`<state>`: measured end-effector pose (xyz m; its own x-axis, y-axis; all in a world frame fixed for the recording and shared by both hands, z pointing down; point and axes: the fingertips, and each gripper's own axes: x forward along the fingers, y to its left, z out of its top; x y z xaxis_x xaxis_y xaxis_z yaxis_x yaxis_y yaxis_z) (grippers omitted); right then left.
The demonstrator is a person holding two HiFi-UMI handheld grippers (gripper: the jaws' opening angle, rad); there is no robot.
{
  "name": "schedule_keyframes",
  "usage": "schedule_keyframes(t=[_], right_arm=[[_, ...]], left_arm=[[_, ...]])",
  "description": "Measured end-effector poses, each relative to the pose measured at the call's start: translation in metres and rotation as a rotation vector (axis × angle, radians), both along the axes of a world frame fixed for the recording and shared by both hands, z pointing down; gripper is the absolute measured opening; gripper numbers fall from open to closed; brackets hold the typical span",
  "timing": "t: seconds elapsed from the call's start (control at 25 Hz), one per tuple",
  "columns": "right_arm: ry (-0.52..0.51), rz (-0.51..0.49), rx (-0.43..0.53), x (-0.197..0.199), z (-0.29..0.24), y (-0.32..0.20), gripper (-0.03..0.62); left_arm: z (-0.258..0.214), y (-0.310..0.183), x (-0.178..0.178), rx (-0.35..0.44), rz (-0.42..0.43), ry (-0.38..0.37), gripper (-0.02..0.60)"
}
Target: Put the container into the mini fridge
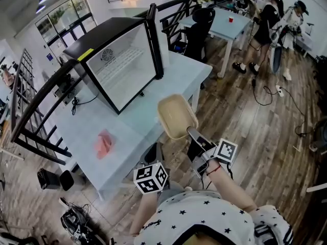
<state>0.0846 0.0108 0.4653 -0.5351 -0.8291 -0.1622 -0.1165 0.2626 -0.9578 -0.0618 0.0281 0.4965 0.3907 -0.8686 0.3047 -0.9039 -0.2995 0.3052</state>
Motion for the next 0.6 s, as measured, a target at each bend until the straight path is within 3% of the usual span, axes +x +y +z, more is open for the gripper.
schedule_keyframes(t=[0.6], right_arm=[[-0.022,-0.032,-0.025,-0.004,0.009,-0.007,0.227]], left_arm=[[0.010,0.009,-0.012,-0.038,-0.056,0.015,0.006]])
